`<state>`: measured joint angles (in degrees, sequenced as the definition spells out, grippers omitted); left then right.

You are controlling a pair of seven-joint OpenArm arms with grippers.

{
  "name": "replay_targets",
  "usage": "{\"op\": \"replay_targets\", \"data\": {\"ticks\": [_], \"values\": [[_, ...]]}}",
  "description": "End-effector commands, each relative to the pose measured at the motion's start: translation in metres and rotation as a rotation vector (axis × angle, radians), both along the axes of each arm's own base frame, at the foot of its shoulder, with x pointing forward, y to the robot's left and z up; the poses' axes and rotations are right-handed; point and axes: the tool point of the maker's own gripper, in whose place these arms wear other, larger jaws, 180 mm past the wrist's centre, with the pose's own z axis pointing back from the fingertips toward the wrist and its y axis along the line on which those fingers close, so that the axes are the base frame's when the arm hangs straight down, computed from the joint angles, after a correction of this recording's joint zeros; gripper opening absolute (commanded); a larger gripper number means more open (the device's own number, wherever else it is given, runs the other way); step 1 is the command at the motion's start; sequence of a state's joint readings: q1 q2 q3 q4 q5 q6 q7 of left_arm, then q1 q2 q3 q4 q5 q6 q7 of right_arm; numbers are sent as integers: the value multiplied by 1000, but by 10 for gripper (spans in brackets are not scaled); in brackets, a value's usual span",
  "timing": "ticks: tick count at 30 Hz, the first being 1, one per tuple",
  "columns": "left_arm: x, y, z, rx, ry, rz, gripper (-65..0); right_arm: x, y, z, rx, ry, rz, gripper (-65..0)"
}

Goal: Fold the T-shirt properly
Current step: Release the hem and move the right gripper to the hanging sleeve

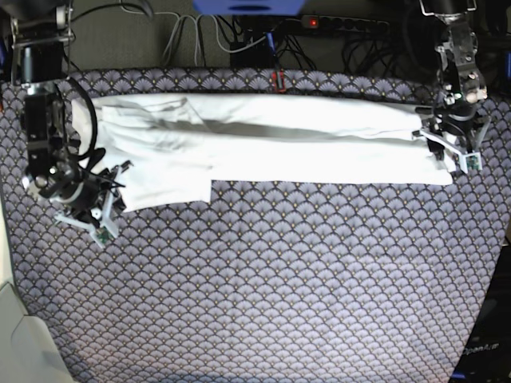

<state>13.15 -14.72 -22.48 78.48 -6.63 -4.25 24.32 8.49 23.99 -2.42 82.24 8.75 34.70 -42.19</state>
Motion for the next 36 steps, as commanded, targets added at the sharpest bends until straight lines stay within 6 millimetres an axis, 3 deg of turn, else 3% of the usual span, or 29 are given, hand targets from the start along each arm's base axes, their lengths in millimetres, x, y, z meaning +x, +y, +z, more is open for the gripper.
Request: {"op": "replay_targets", "data": {"ticks": [1,15,22,27,31,36], "values": [[-22,-22,-28,-70,141,-43,-289,14,-8,15,-6,-47,-11,-475],[-19,-23,-27,-71,136,-48,-289,20,-5,-33,82,36,-30,-475],[-19,-23,-27,-70,136,-45,-289,20,8,-39,112,27,-7,-488],[-20,-23,-27,-70,137,-45,-289,14,21,-47,98,56,41,-650],[-20,-23,-27,-69,136,-46,-289,14,22,-45,96,51,47,-650],[-21,-23,-27,-69,138,-44,-289,19,23,-23,78,-13,74,-650]]}}
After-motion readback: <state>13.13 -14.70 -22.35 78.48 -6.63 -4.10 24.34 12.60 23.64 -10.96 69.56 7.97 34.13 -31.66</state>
